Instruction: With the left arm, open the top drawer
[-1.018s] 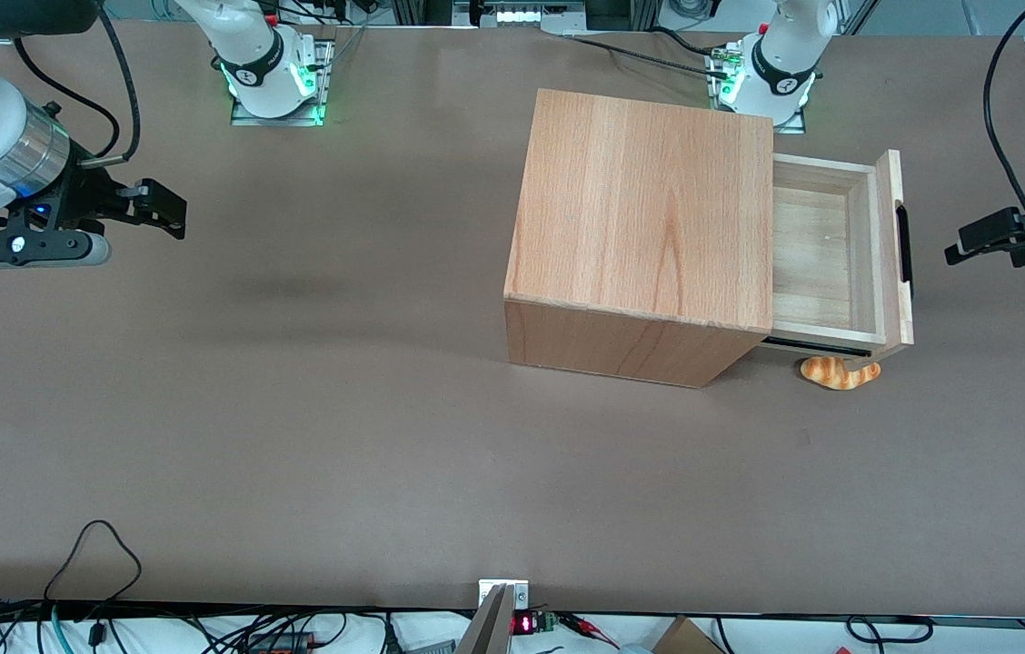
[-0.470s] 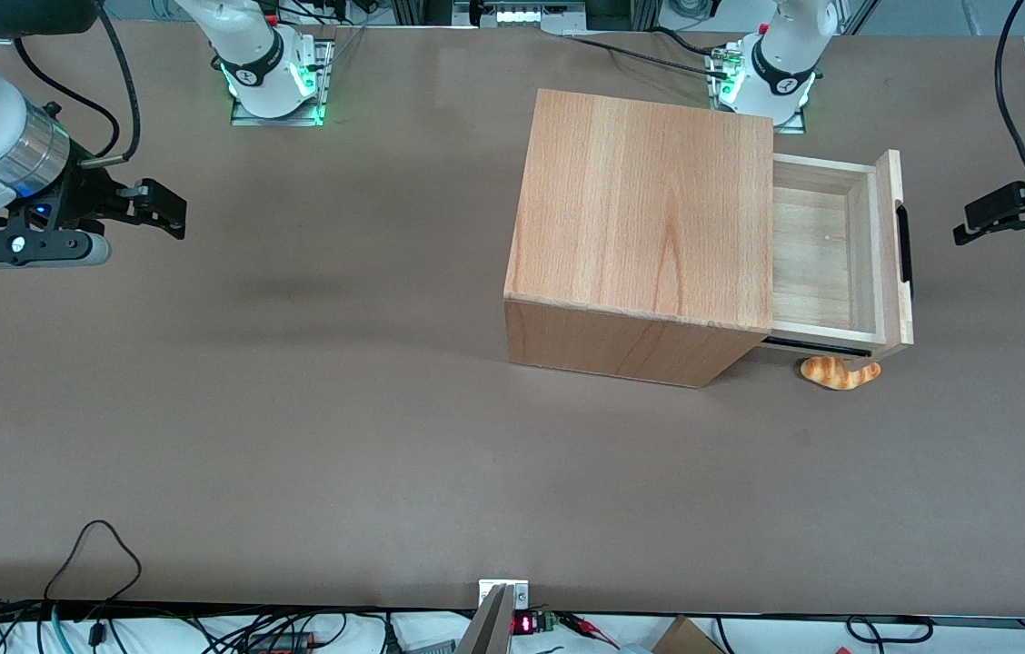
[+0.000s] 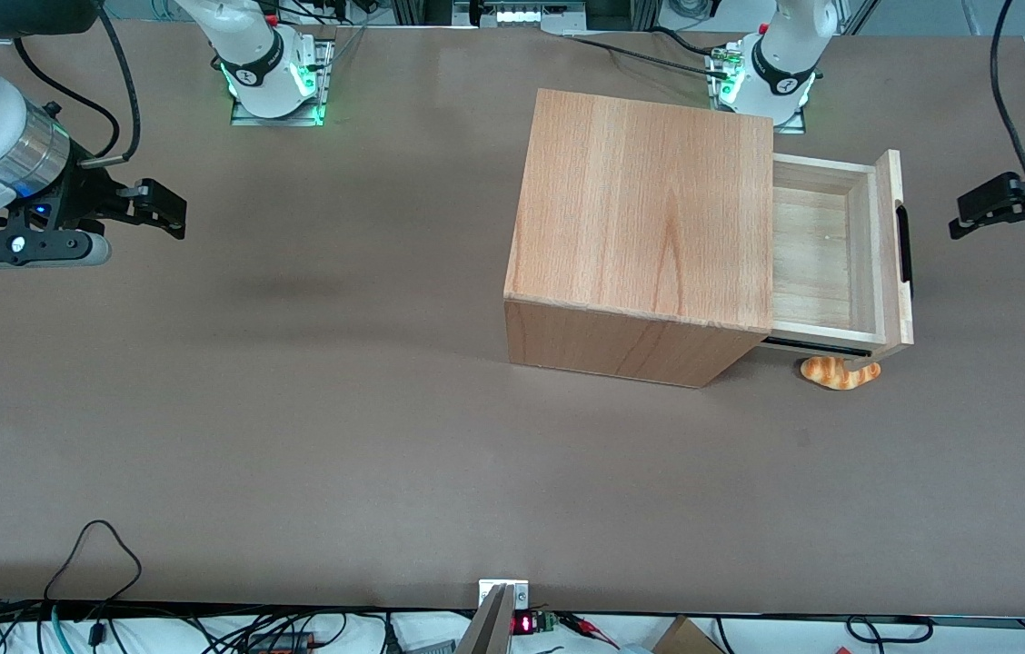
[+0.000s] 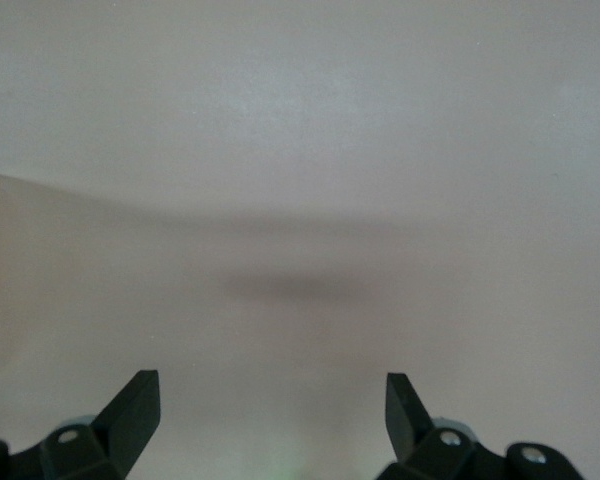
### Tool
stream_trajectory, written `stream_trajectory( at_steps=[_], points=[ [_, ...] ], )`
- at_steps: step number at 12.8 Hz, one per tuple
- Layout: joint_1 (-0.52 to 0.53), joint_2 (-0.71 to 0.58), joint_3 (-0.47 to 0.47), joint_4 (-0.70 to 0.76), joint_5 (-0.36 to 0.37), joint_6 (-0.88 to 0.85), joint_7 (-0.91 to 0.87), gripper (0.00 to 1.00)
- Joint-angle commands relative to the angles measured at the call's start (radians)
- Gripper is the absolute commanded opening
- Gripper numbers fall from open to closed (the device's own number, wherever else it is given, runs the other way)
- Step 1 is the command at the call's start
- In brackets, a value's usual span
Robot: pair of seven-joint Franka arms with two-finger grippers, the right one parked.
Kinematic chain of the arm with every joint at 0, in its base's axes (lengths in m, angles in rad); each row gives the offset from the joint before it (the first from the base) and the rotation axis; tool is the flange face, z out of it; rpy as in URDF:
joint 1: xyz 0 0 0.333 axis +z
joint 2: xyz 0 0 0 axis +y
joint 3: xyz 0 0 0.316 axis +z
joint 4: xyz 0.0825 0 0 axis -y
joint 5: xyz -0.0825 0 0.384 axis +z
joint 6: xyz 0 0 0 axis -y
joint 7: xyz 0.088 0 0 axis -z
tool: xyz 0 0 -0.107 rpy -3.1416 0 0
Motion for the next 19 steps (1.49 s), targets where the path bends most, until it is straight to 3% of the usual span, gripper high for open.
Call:
stream_trajectory(
  at_steps=[1,6,19],
  points=[
    [-0.105,-0.018,0.089,0.014,0.031,-0.024,-0.022,1.00],
    [-0.161,-0.038,0.121,0.012,0.031,-0.027,-0.069,1.00],
    [-0.133,-0.032,0.124,0.045,0.031,-0.039,-0.060,1.00]
  ],
)
